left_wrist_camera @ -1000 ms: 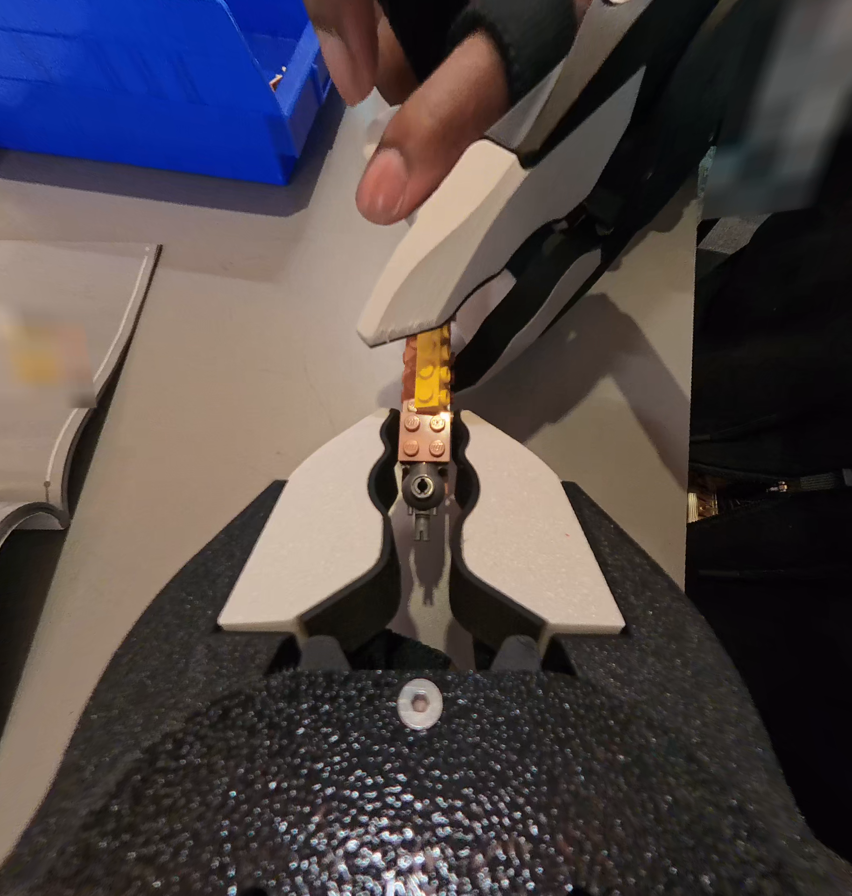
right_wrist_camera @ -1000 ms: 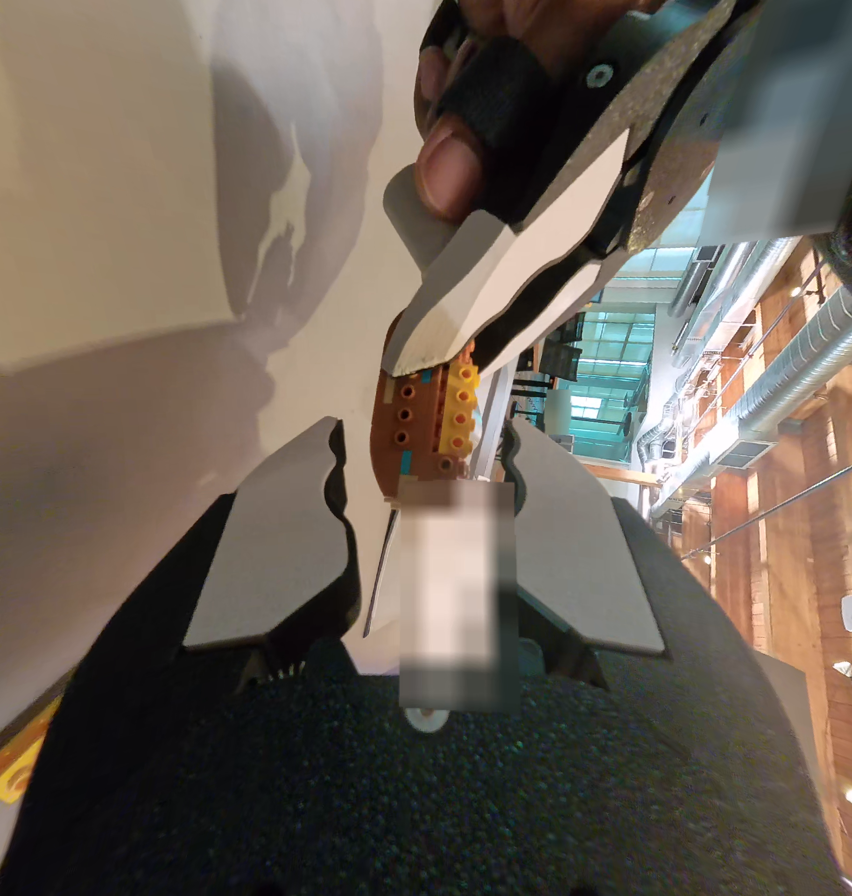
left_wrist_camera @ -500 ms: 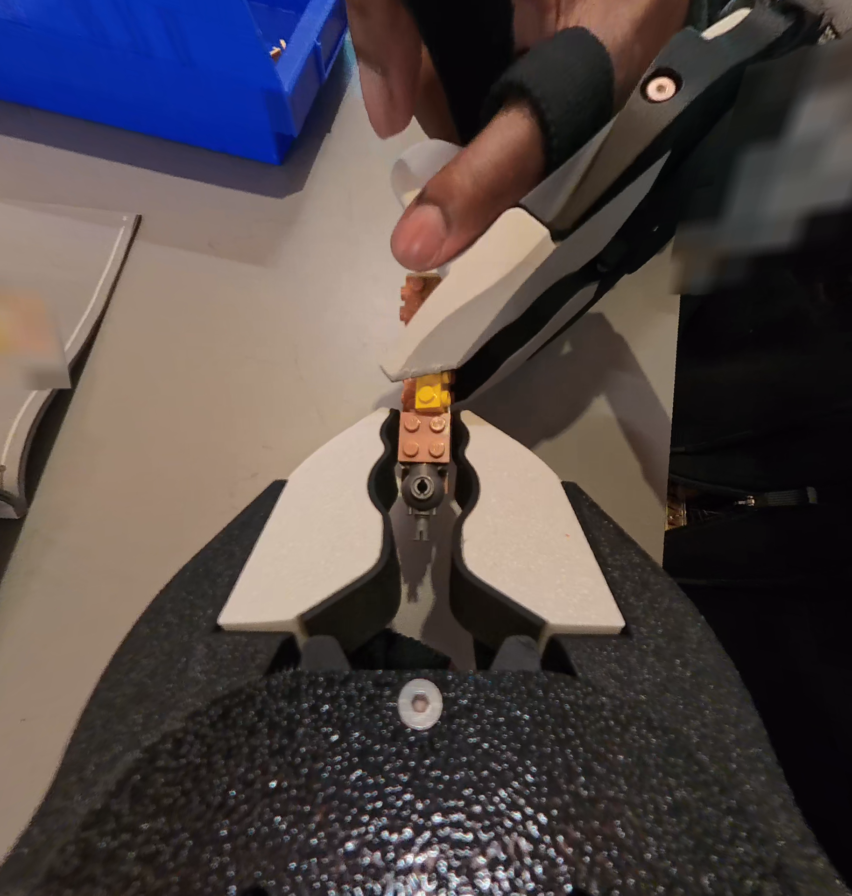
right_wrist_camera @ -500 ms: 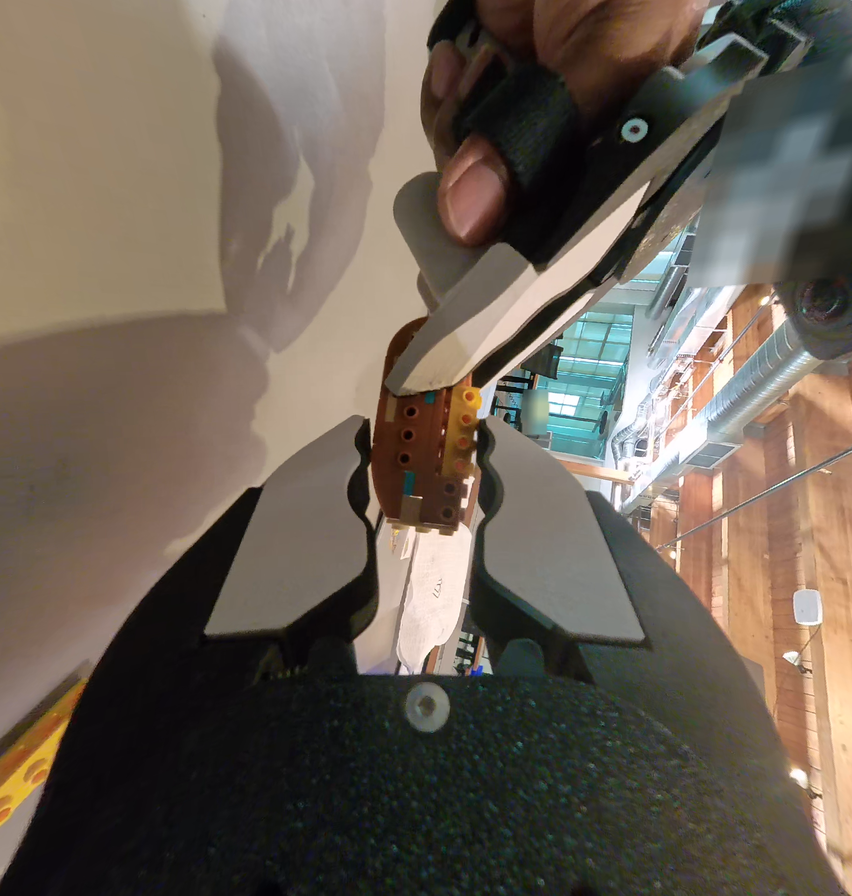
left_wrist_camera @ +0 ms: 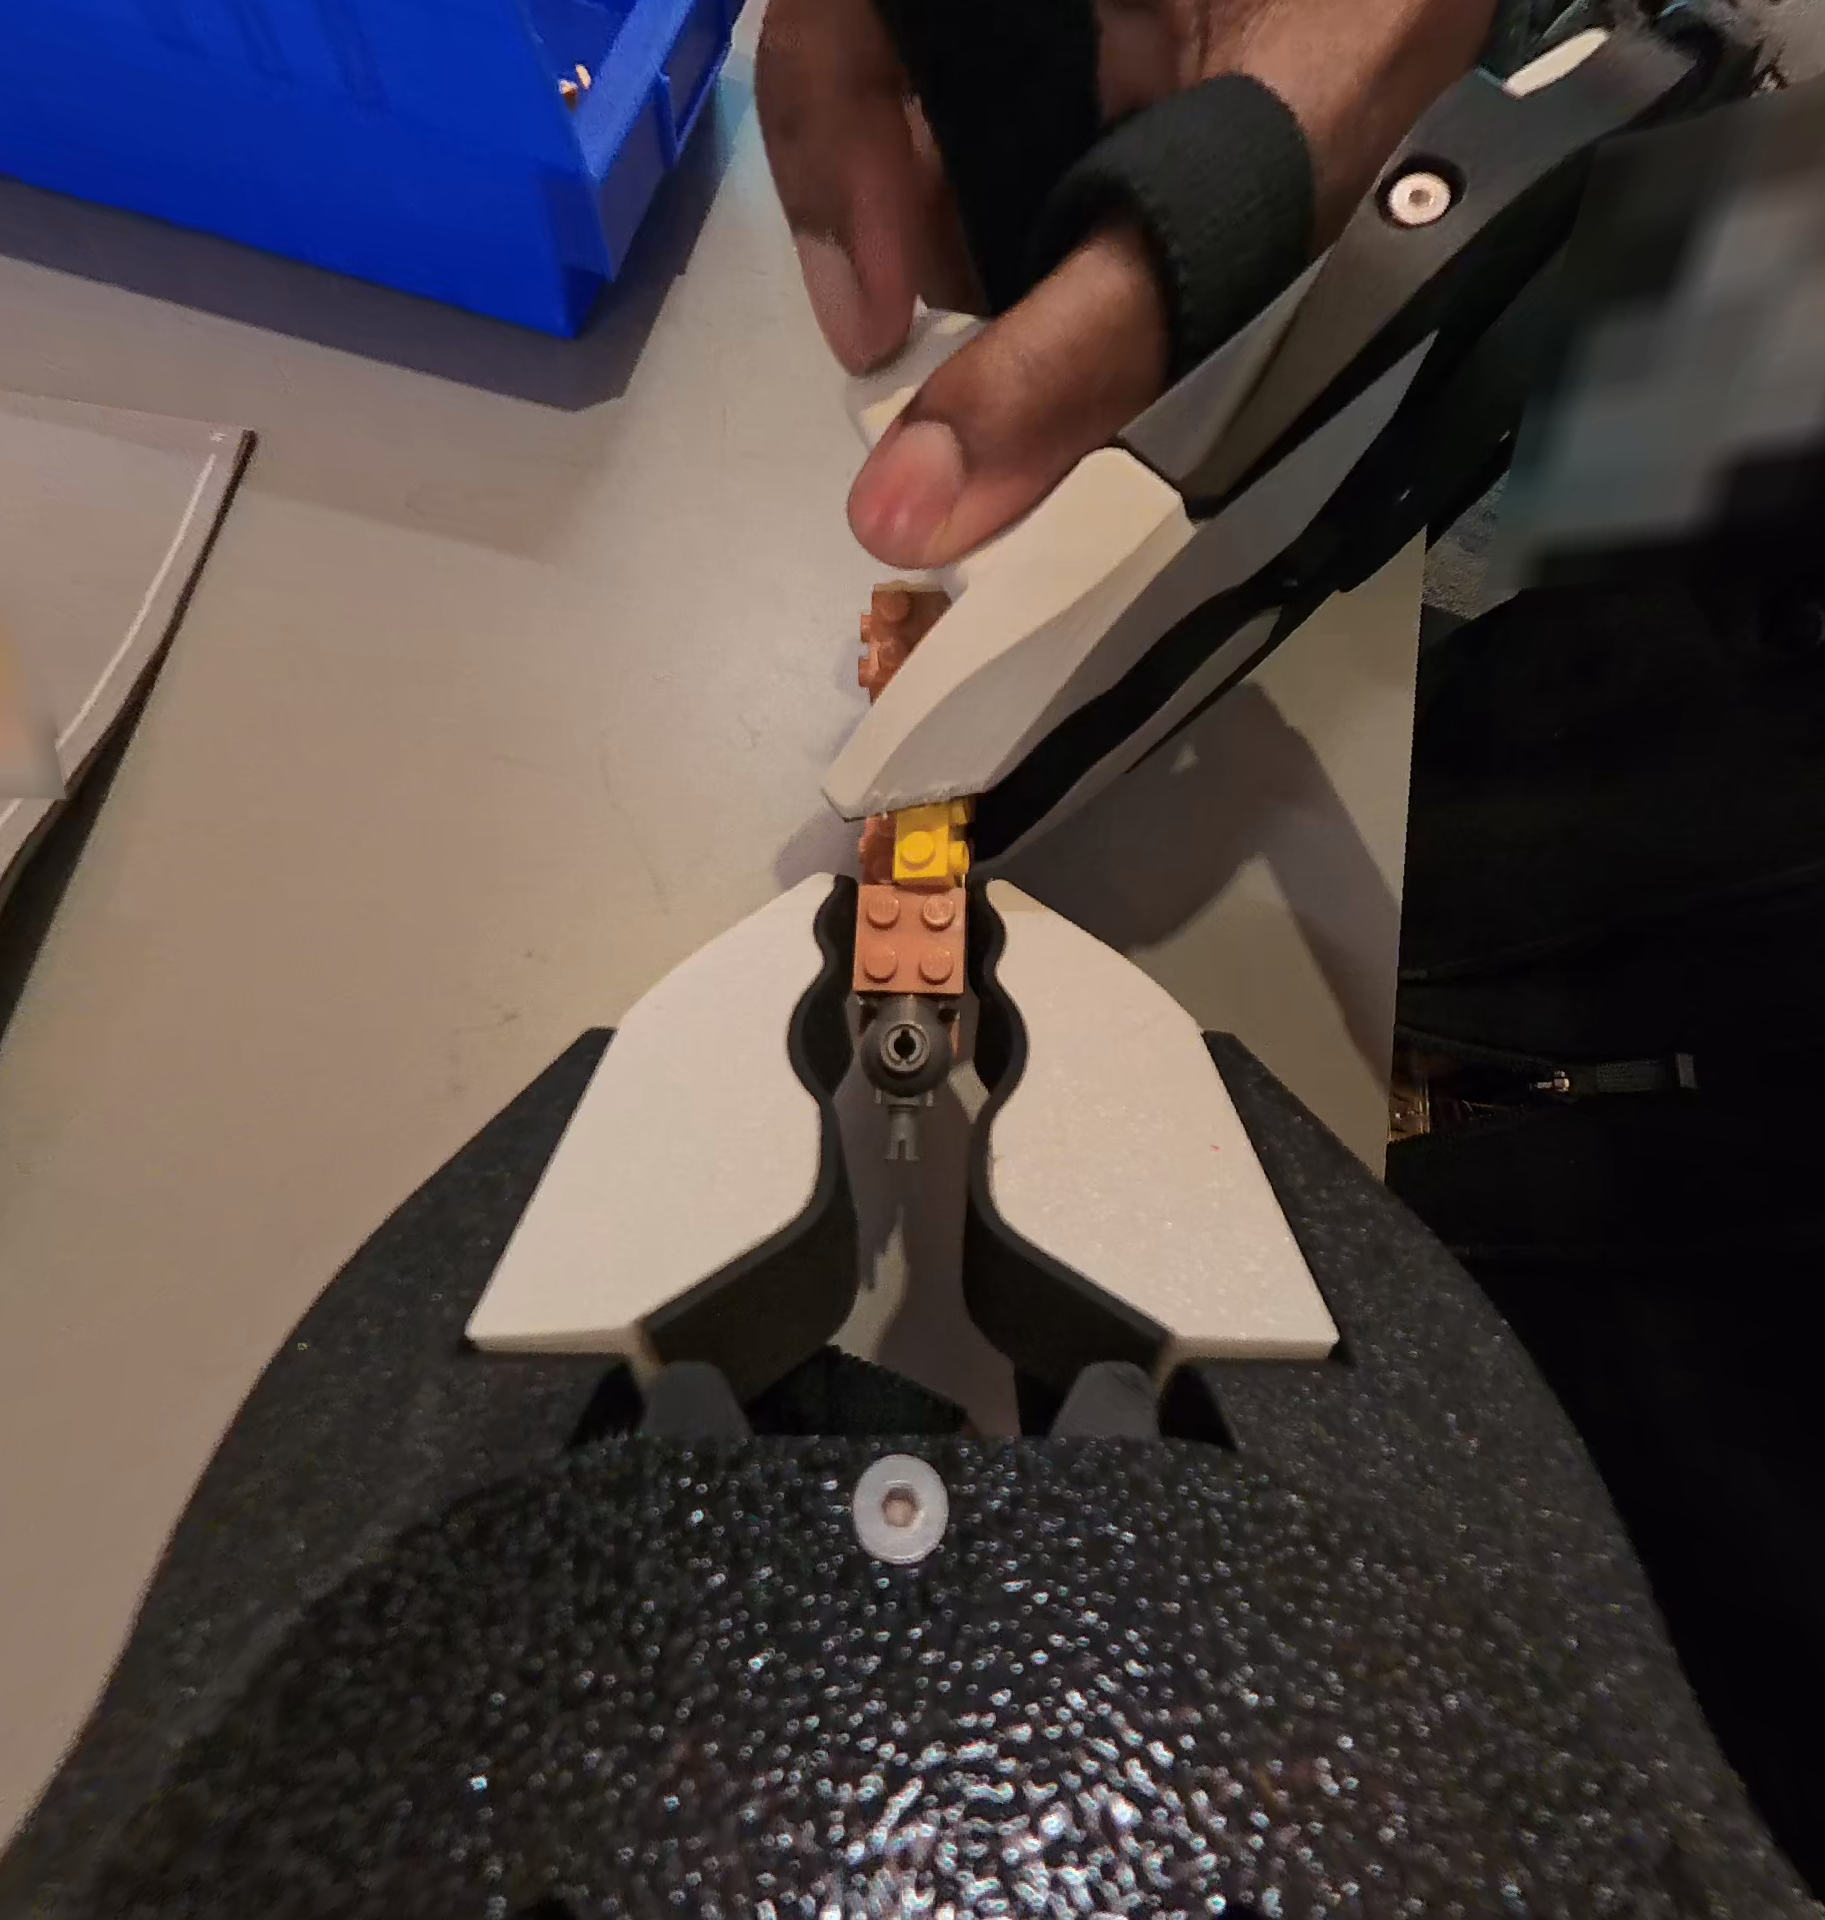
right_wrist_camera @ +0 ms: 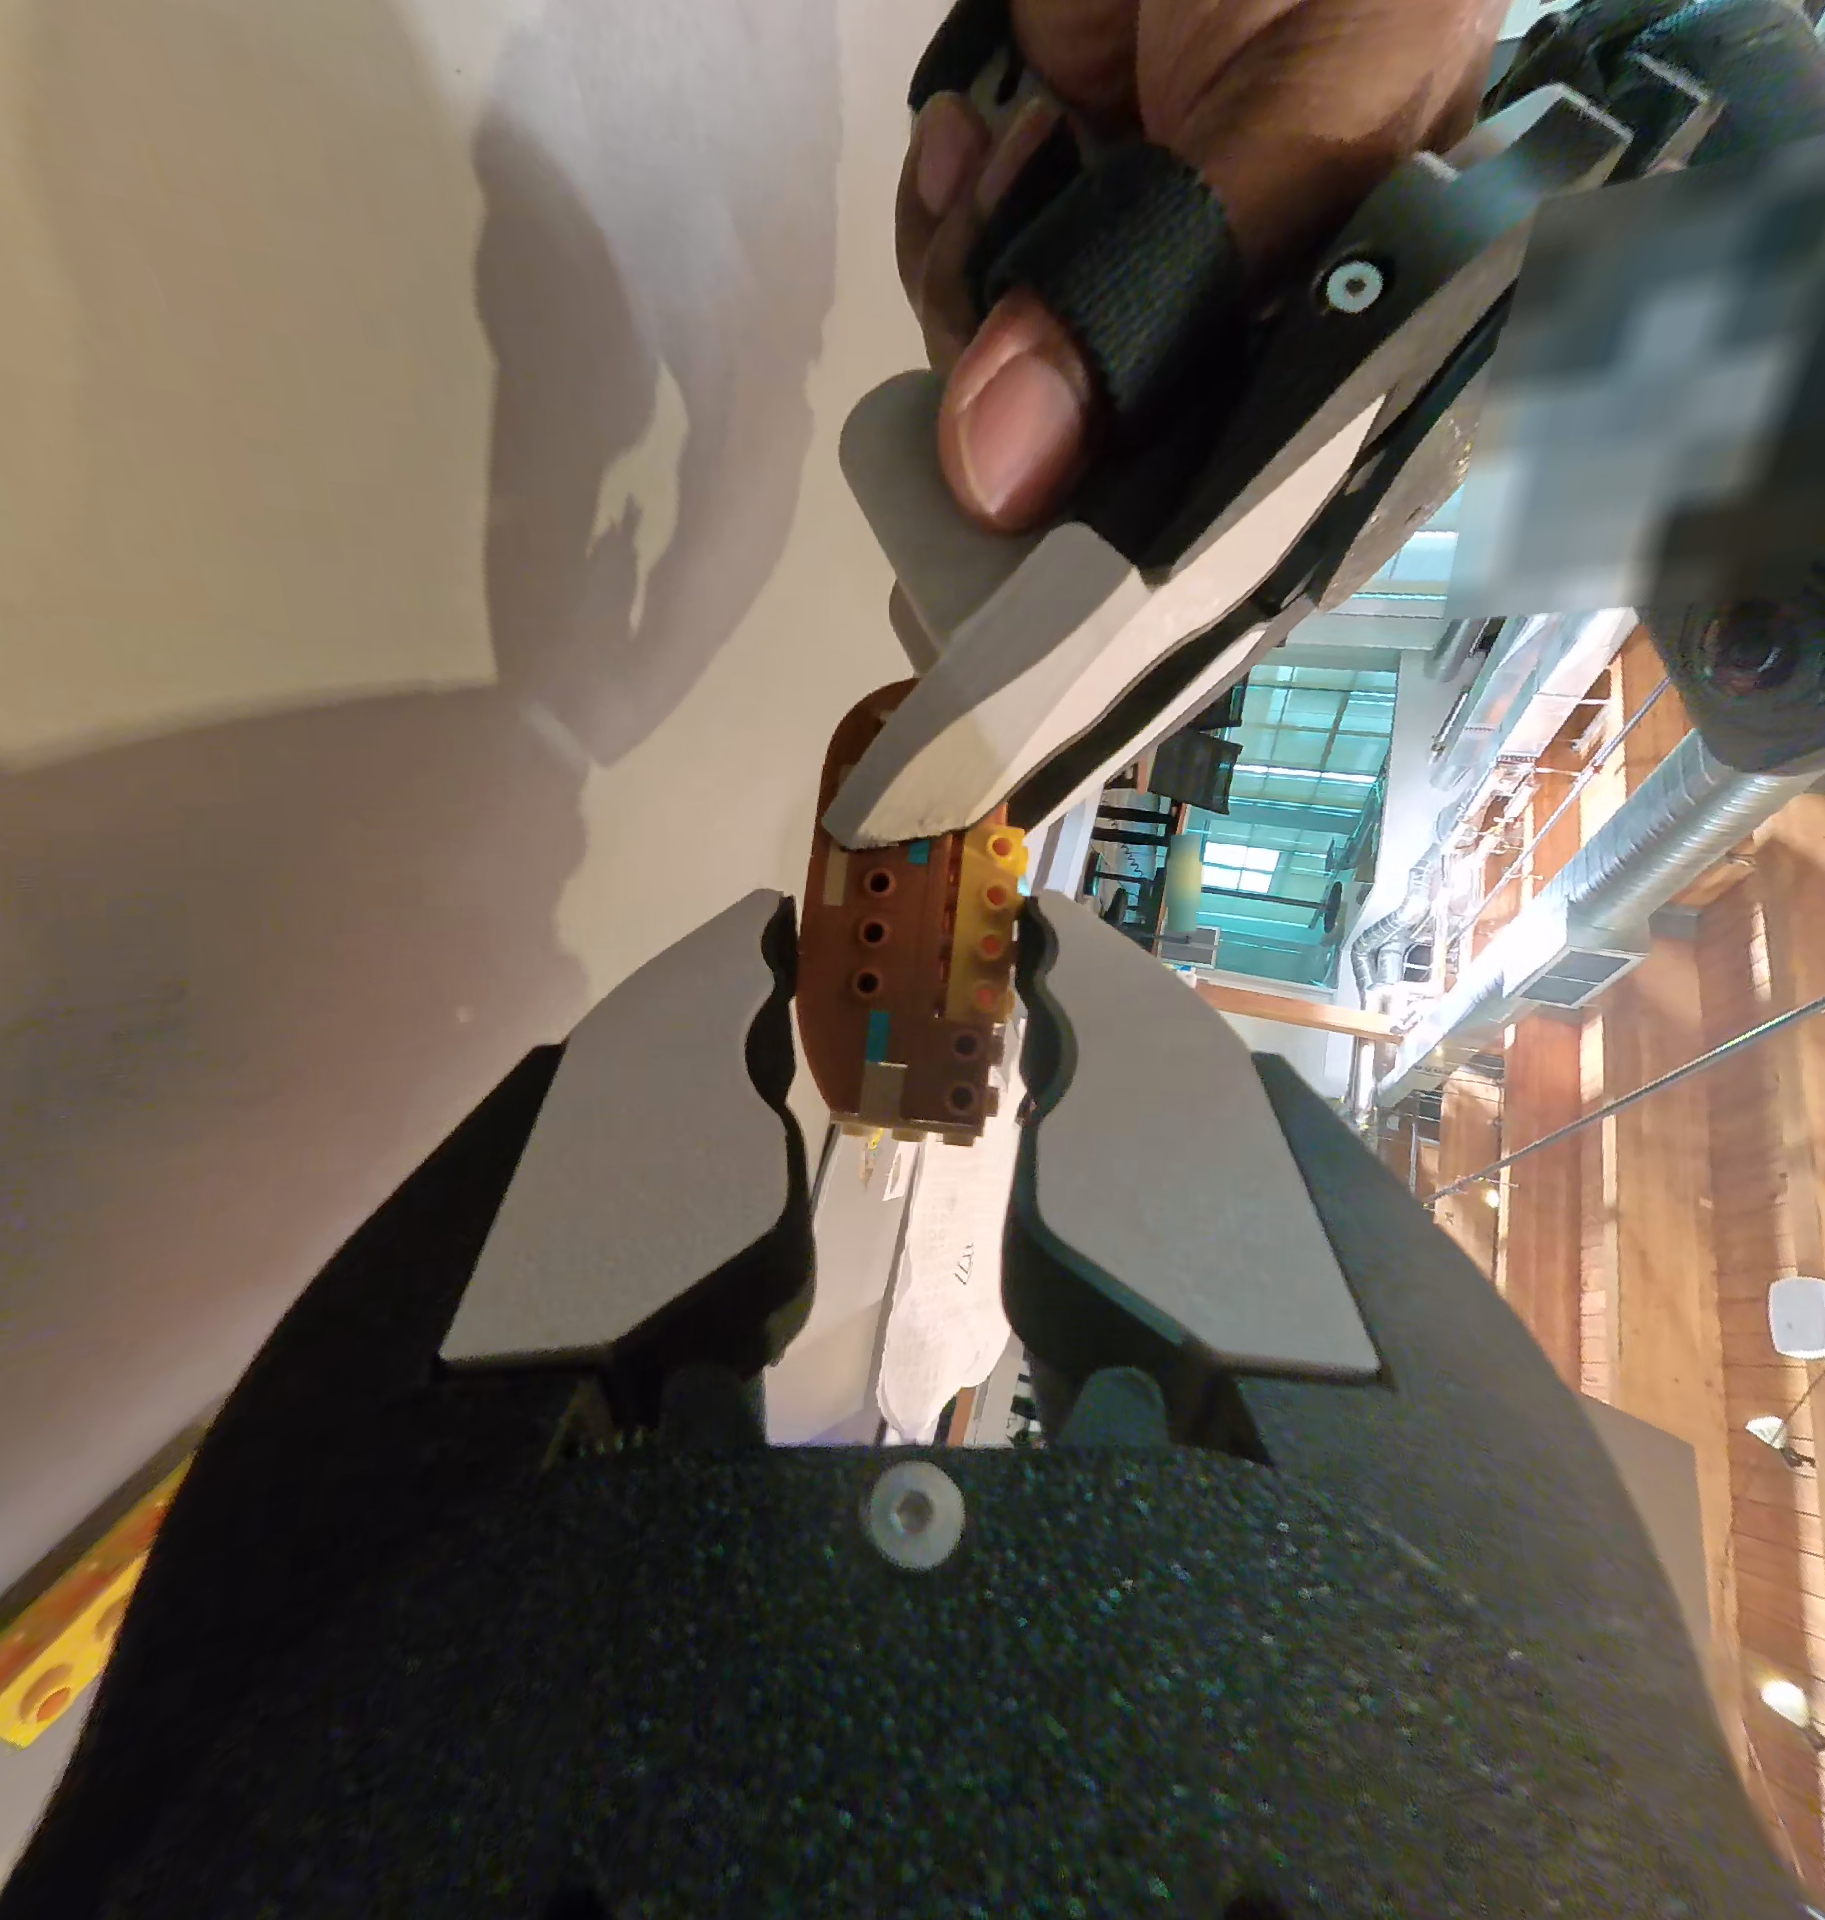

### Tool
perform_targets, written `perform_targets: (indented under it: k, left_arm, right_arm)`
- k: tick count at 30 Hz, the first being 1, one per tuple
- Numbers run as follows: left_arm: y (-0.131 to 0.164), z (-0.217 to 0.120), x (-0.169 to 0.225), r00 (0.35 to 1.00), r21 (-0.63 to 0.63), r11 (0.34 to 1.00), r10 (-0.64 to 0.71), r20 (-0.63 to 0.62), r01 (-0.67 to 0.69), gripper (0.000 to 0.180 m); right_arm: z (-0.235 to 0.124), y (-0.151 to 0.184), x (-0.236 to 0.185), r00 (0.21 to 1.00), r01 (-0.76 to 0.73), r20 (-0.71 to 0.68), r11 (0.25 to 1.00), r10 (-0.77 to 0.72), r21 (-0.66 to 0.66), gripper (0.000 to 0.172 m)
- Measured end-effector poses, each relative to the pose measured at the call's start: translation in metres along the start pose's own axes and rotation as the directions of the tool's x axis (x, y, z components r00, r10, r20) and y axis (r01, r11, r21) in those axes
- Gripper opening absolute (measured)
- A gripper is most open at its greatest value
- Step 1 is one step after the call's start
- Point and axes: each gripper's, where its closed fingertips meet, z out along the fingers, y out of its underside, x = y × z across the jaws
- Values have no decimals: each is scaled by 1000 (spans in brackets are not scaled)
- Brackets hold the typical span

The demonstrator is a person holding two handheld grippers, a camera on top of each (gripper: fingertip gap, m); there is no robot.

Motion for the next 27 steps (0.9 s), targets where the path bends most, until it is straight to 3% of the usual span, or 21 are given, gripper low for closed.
perform_targets:
  k: [22, 27]
  left_arm:
    - [-1, 3, -2, 997, 49, 997, -65, -38, 66, 20]
    - [-1, 0, -5, 995, 130, 987, -98, 0, 98, 43]
  right_arm:
    - [1, 5, -2, 996, -77, 45, 997, 78, -16, 40]
    - [1, 11, 9, 979, -205, 12, 979, 205, -17, 40]
